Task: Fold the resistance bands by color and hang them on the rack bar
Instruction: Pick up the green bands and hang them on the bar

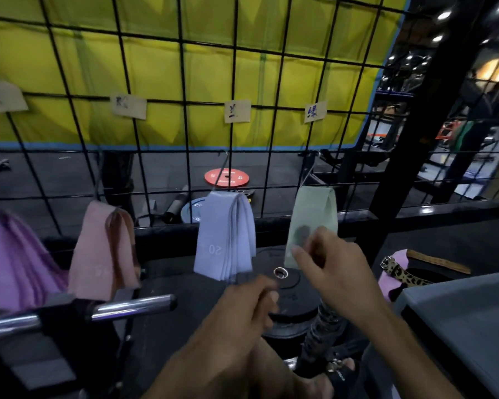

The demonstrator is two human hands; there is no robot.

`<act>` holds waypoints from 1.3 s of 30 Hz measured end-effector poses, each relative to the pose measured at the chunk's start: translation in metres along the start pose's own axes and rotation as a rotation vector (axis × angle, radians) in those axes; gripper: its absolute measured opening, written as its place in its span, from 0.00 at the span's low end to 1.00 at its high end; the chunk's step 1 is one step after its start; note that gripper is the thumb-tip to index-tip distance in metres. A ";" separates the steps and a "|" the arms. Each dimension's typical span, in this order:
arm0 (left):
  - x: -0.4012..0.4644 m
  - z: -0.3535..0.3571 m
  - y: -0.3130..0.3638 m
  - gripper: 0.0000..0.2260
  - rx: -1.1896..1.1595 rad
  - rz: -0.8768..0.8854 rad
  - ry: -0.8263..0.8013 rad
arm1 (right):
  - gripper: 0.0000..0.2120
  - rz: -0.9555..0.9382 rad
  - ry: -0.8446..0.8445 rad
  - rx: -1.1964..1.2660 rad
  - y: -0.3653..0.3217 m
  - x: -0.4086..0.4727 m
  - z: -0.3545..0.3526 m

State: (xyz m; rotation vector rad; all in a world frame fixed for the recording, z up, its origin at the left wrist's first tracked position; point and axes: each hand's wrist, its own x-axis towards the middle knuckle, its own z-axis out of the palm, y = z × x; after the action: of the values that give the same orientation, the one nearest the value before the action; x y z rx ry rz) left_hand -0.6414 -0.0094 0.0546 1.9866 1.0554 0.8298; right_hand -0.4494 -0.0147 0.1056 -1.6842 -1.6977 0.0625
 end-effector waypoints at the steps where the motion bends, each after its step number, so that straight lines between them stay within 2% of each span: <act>1: -0.010 -0.013 0.002 0.07 -0.006 0.030 0.036 | 0.11 -0.050 -0.022 0.057 -0.010 0.000 0.006; 3: -0.026 -0.043 0.010 0.07 -0.025 0.067 0.240 | 0.06 -0.127 -0.107 0.148 -0.030 0.000 0.020; 5: -0.025 -0.071 0.006 0.05 0.083 0.078 0.504 | 0.04 -0.152 -0.170 0.150 -0.046 0.002 0.034; 7: -0.012 -0.090 -0.003 0.12 0.273 0.018 0.609 | 0.06 -0.161 -0.147 0.118 -0.055 0.005 0.048; 9: 0.002 -0.096 -0.017 0.15 0.378 -0.031 0.586 | 0.05 -0.155 -0.094 0.094 -0.060 0.008 0.060; 12: 0.007 -0.095 -0.020 0.05 0.416 0.065 0.548 | 0.02 -0.143 -0.118 0.083 -0.062 0.010 0.070; 14: 0.004 -0.097 -0.022 0.06 0.459 0.060 0.557 | 0.04 -0.106 -0.113 0.044 -0.063 0.010 0.071; 16: -0.006 -0.104 -0.025 0.09 0.402 0.048 0.542 | 0.07 -0.067 -0.063 -0.002 -0.066 0.007 0.065; 19: -0.039 -0.116 -0.029 0.08 0.353 0.097 0.479 | 0.10 -0.083 -0.029 0.150 -0.084 -0.005 0.054; 20: -0.053 -0.121 -0.028 0.06 0.336 0.119 0.513 | 0.09 -0.100 -0.064 0.238 -0.096 -0.010 0.053; 23: -0.083 -0.145 -0.033 0.02 0.230 0.080 0.784 | 0.06 -0.142 -0.268 0.498 -0.133 -0.014 0.066; 25: -0.088 -0.163 -0.047 0.10 0.318 -0.051 0.856 | 0.04 -0.178 -0.388 0.551 -0.156 -0.011 0.084; 27: -0.088 -0.174 -0.059 0.17 0.443 -0.139 0.804 | 0.05 -0.215 -0.423 0.520 -0.170 -0.005 0.107; 29: -0.086 -0.178 -0.063 0.18 0.467 -0.148 0.779 | 0.04 -0.237 -0.411 0.409 -0.180 0.001 0.129; 35: -0.079 -0.184 -0.063 0.08 0.396 -0.089 0.705 | 0.03 -0.267 -0.301 0.234 -0.193 0.004 0.152; 39: -0.081 -0.191 -0.062 0.10 0.259 -0.065 0.732 | 0.04 -0.261 -0.249 0.169 -0.191 0.005 0.153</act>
State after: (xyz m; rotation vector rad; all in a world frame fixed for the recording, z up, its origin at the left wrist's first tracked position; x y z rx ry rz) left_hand -0.8550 0.0022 0.0880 1.8648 1.6945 1.5060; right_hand -0.6894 0.0317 0.0939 -1.3636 -2.0232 0.2942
